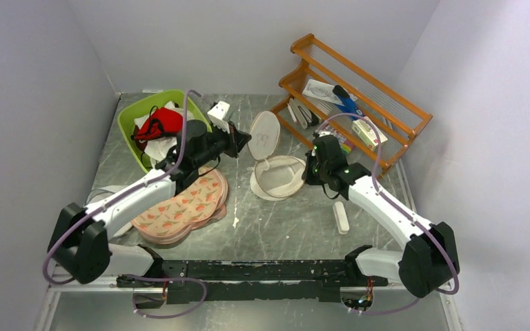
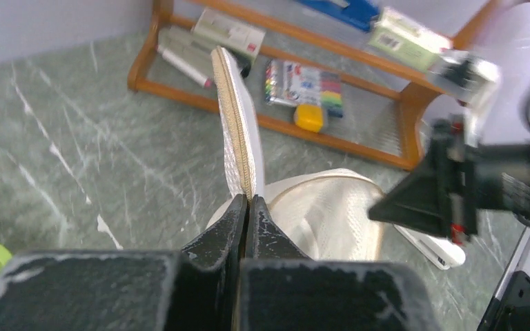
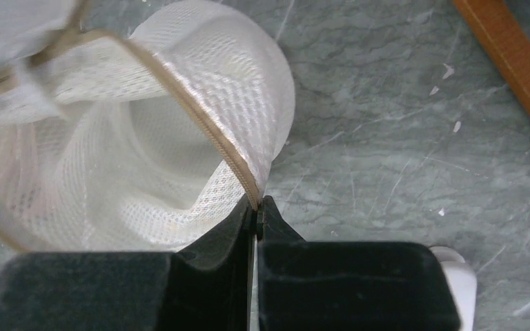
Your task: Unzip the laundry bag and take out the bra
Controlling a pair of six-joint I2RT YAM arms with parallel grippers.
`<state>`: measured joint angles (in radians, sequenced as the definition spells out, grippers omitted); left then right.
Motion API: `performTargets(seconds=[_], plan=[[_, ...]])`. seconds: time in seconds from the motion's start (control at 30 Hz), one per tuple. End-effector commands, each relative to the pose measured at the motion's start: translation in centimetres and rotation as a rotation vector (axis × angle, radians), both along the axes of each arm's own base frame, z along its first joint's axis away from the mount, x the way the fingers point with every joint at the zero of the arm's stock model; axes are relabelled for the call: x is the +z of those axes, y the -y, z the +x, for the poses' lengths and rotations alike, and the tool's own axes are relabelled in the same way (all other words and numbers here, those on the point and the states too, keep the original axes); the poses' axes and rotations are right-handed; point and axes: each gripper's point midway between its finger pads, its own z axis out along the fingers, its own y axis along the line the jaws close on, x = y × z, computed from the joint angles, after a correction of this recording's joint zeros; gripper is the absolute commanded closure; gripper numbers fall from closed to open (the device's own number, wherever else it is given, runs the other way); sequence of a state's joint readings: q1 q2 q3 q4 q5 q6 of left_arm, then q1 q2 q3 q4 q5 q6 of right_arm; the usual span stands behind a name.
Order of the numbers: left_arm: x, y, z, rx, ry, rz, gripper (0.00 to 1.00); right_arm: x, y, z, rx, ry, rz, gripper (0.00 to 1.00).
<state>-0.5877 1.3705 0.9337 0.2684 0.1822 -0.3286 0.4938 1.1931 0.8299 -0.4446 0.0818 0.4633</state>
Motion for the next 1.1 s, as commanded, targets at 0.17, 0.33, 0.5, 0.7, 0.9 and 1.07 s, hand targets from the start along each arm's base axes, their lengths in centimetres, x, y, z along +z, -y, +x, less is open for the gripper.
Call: performTargets(seconds=[0.17,0.33,0.5,0.7,0.9,1.07], plan=[[8.3,0.0,-3.3,0.078,0.509,0.178,0.93,2.5,0.5,1.4,0.062,-0.044,0.046,1.0],[7.4,1.1,-4.8,0.097,0.587,0.303,0.93,3.4,0.1,1.3,0.125,-0.092,0.046,1.0],[5.2,1.9,-5.6,0.145,0.653,0.454,0.93,3.7,0.8,1.2,0.129,-0.103,0.003,1.0],[1.5,4.4,-7.4,0.012,0.645,0.485,0.93,2.0,0.7,0.8,0.129,-0.124,0.01,1.0],[-2.2,5.9,-8.7,-0.093,0.637,0.61,0.93,2.1,-0.2,1.1,0.13,-0.098,0.064,1.0],[-3.0,6.1,-9.4,-0.134,0.646,0.645,0.93,2.4,0.0,1.3,0.112,-0.064,0.072,0.97]])
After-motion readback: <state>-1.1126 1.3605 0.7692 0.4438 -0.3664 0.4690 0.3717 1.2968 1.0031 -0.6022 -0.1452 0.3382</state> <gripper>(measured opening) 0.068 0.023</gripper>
